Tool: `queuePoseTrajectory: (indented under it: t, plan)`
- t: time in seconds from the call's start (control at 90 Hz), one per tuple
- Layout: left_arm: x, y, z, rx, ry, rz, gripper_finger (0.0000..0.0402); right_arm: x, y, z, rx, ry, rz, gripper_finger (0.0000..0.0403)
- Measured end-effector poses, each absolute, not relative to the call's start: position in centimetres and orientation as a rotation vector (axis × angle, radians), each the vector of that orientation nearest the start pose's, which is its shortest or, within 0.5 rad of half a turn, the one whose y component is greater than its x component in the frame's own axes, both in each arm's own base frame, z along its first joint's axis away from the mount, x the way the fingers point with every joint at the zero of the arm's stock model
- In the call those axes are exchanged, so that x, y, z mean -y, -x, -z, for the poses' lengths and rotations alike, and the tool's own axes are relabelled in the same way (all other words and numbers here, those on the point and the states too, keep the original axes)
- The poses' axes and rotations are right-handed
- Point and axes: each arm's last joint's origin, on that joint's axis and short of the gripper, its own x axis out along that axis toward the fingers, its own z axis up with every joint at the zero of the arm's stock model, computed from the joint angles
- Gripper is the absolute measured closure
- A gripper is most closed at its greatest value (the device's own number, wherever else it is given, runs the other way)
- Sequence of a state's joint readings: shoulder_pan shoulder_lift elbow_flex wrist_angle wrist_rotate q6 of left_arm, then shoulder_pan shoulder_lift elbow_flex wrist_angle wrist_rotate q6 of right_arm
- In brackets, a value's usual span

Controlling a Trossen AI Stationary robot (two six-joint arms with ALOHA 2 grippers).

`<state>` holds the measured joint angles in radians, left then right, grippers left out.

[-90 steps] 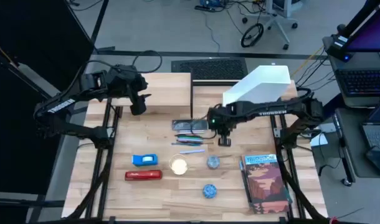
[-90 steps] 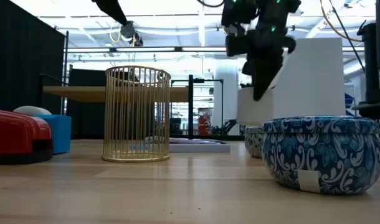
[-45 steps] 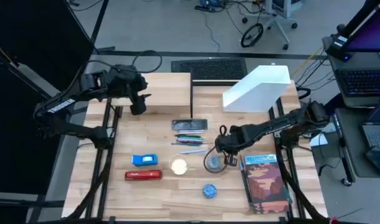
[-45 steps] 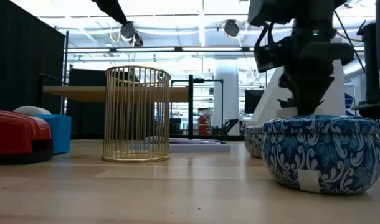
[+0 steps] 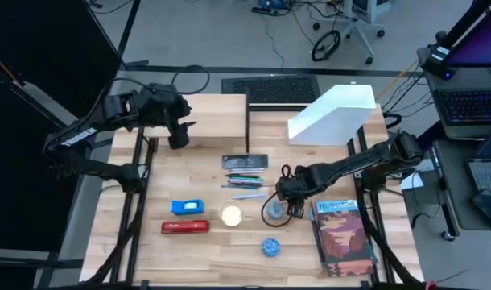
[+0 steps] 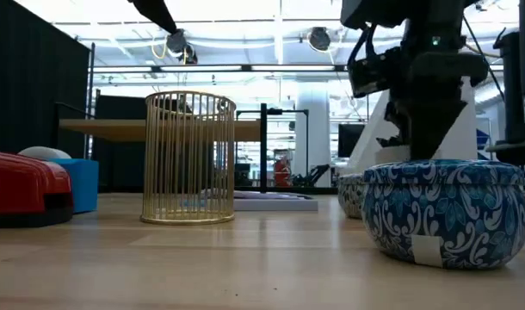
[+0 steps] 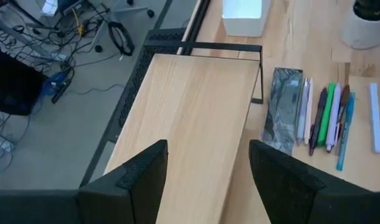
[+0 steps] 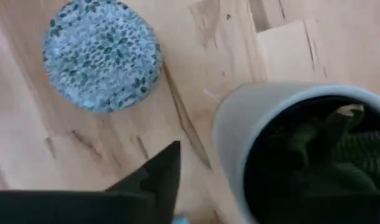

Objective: Stock shelves
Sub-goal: Remove the white flower pot from the right side of the shelf, then return to Home Position

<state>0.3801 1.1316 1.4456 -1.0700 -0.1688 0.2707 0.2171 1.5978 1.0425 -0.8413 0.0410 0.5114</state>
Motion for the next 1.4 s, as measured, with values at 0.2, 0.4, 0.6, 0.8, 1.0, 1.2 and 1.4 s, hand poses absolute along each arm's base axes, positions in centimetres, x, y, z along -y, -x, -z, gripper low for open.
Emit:
queuePoseTrajectory:
  t: [0.2, 0.4, 0.6, 0.8, 1.0, 1.2, 1.4]
  plan:
    - [-7.6, -17.7, -40.9, -0.825, -0.17, -0.415, 0.0191, -5.8, -28.2, -23.0, -1.34, -0.198, 0.135, 0.0186]
    - [-7.6, -17.7, -40.9, -0.822, -0.17, -0.416, 0.0192, -4.7, -29.5, -27.3, -1.26, -0.108, 0.071, 0.0184]
    - [-7.5, -17.8, -40.9, -0.817, -0.177, -0.385, 0.0234, -1.6, -29.7, -31.5, -1.109, -0.11, 0.095, 0.0243]
    - [-7.5, -17.8, -41.0, -0.814, -0.18, -0.37, 0.0327, 1.7, -25.8, -34.3, -0.991, -0.157, 0.085, 0.0353]
    - [-7.8, -17.7, -41.0, -0.795, -0.156, -0.326, 0.0396, 3.6, -20.2, -34.7, -0.773, -0.214, 0.14, 0.0392]
    - [-8.2, -17.5, -41.0, -0.795, -0.155, -0.316, 0.0391, 3.2, -15.2, -31.8, -0.524, -0.28, 0.195, 0.0397]
    - [-8.5, -17.4, -41.0, -0.802, -0.156, -0.356, 0.0391, 2.6, -12.6, -29.2, -0.453, -0.386, 0.211, 0.0401]
